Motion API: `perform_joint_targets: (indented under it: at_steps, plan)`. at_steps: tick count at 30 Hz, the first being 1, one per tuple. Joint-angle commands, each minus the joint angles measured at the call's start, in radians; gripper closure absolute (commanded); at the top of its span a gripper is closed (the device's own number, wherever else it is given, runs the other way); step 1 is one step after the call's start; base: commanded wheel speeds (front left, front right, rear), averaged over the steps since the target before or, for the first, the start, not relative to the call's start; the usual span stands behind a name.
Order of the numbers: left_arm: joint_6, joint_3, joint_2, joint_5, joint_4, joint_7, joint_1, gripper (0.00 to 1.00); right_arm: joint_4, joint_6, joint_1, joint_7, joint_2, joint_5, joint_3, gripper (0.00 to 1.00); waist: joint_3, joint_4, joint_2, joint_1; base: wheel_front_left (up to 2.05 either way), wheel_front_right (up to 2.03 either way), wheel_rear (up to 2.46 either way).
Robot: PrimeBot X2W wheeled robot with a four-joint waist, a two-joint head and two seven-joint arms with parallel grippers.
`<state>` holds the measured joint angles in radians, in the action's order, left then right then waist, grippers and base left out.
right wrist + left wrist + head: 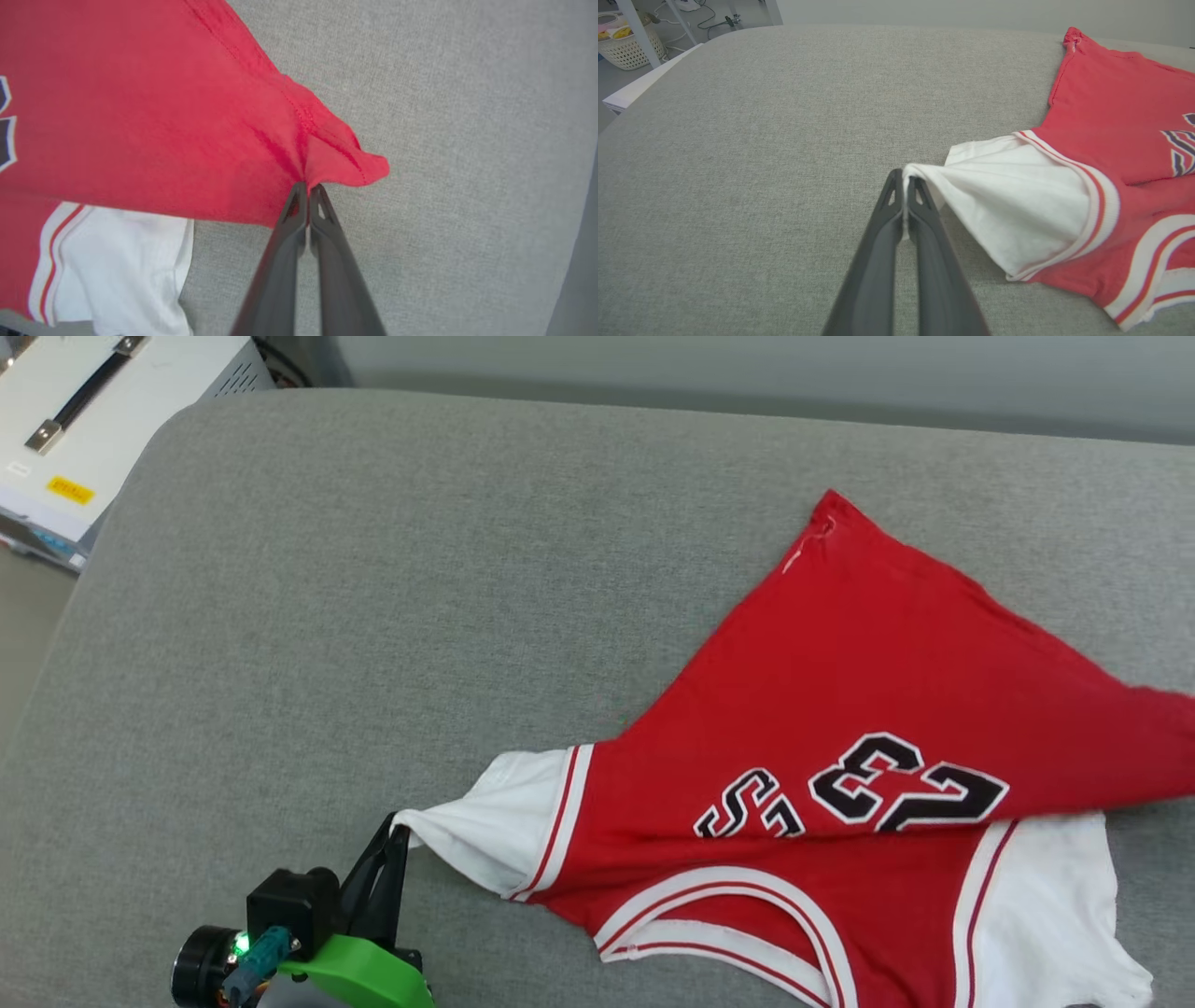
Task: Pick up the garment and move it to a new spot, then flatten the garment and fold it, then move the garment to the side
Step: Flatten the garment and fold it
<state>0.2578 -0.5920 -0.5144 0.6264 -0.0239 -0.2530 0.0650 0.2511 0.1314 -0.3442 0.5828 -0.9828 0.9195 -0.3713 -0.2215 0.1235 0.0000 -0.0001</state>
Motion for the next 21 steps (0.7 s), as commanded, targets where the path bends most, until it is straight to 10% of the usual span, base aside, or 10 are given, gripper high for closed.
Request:
perform_joint_targets:
  at_steps: [1, 16, 17, 18, 21]
  plan:
    - [0.009, 0.008, -0.011, 0.017, 0.003, 0.003, -0.021, 1.00, -0.011, -0.001, 0.053, -0.007, -0.001, 0.015, 0.018, 1.00, 0.061, -0.063, 0.0000, 0.0001, 0.00, 0.00, 0.00]
    - [0.016, -0.001, -0.012, 0.024, 0.011, 0.014, -0.025, 1.00, -0.033, -0.001, 0.538, -0.011, 0.206, 0.012, 0.181, 1.00, 0.048, -0.078, 0.0000, 0.0001, 0.00, 0.00, 0.00]
    - [0.016, 0.000, -0.013, 0.025, 0.011, 0.014, -0.025, 1.00, -0.035, -0.001, 0.533, -0.022, 0.216, 0.004, 0.206, 0.17, 0.048, -0.080, 0.0000, 0.0001, 0.00, 0.00, 0.00]
    - [0.017, 0.000, -0.013, 0.025, 0.011, 0.014, -0.025, 1.00, -0.040, -0.001, 0.527, -0.029, 0.221, -0.002, 0.225, 0.00, 0.048, -0.082, 0.0000, 0.0001, 0.00, 0.00, 0.00]
    - [0.018, -0.003, -0.015, 0.023, 0.013, 0.015, -0.024, 1.00, -0.078, -0.001, 0.499, -0.047, 0.224, -0.026, 0.294, 0.00, 0.052, -0.085, 0.0000, 0.0001, 0.00, 0.00, 0.00]
